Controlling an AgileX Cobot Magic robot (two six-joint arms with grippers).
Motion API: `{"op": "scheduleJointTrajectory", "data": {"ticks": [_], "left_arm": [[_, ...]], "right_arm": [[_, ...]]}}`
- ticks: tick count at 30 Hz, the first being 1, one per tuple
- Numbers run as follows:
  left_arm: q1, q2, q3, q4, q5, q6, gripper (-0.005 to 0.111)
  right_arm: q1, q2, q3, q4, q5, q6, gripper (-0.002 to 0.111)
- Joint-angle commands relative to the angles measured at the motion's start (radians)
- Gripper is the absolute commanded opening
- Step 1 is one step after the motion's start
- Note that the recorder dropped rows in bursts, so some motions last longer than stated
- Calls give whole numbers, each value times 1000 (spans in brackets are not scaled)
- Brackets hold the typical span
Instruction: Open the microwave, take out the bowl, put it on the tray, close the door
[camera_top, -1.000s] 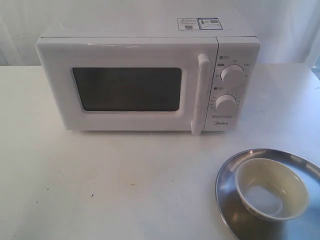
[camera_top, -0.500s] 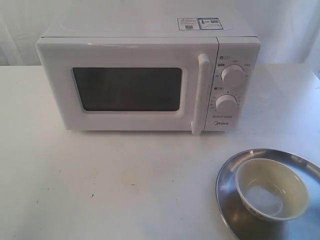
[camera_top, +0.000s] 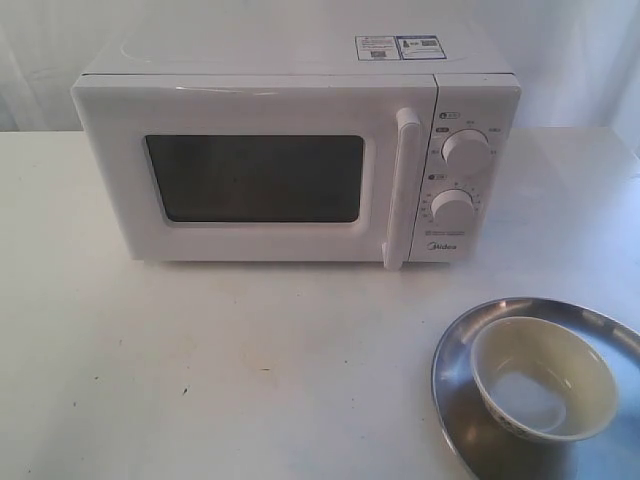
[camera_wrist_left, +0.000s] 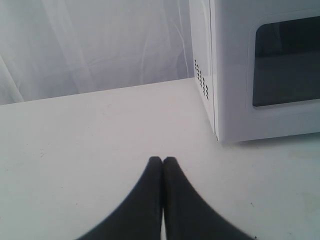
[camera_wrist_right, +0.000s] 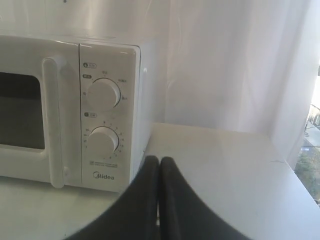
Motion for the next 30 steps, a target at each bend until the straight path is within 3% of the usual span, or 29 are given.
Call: {"op": "scheduleJointTrajectory", "data": {"ticks": [1,4,30], "left_arm": [[-2,-2,-3,-5,1,0,0],[-2,-2,-3,-5,1,0,0],[-2,-2,-3,-5,1,0,0]], "right_arm": [[-9,-7,5,18,-36,1,0],[-9,-7,5,-34,-13,69,0],[-9,-7,5,-30,73,71,0]]}}
